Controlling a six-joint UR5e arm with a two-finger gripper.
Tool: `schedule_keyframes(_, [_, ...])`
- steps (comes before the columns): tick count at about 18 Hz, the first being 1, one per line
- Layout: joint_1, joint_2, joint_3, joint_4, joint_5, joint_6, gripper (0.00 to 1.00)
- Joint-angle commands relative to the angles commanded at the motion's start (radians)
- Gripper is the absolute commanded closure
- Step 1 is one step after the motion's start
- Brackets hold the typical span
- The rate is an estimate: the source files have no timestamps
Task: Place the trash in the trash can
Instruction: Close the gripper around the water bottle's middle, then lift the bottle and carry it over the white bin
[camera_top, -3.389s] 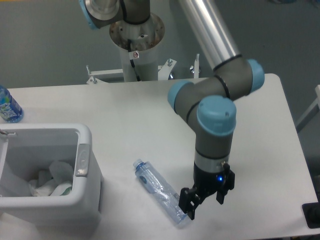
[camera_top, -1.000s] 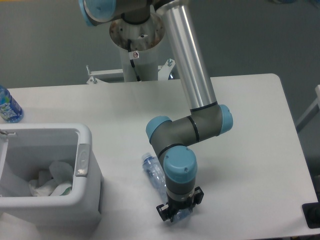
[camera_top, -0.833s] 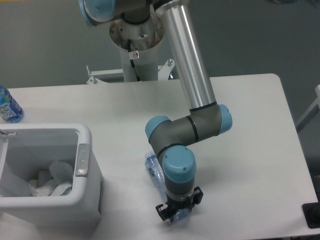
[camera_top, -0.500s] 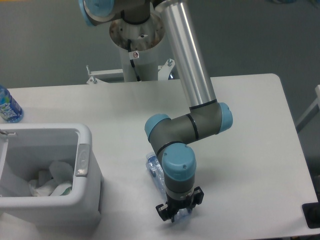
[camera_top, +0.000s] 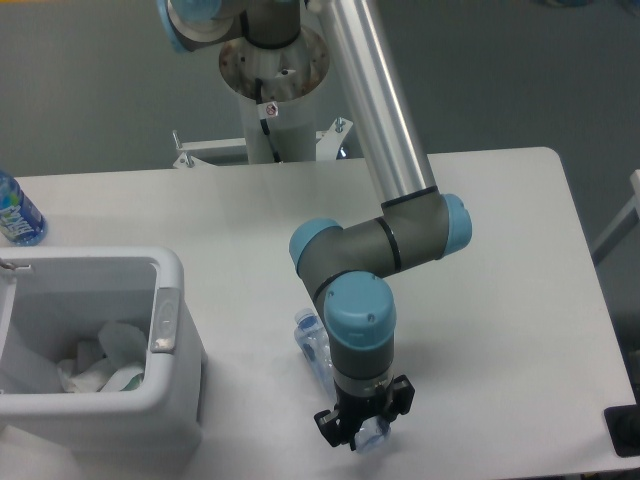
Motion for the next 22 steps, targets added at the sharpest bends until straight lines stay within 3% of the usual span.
schedule_keyframes(4, [-0.005, 0.081, 0.107, 0.015, -0.037, -0.011, 0.44])
schedule_keyframes(10, [-0.002, 0.187, 0.199, 0.054, -0.061, -0.116, 0.44])
schedule_keyframes(16, [-0.032, 0.288, 0.207, 0.058, -0.179, -0.130, 0.44])
schedule_keyframes(22, [-0.158, 0.298, 0.201, 0.058, -0.189, -0.130, 0.44])
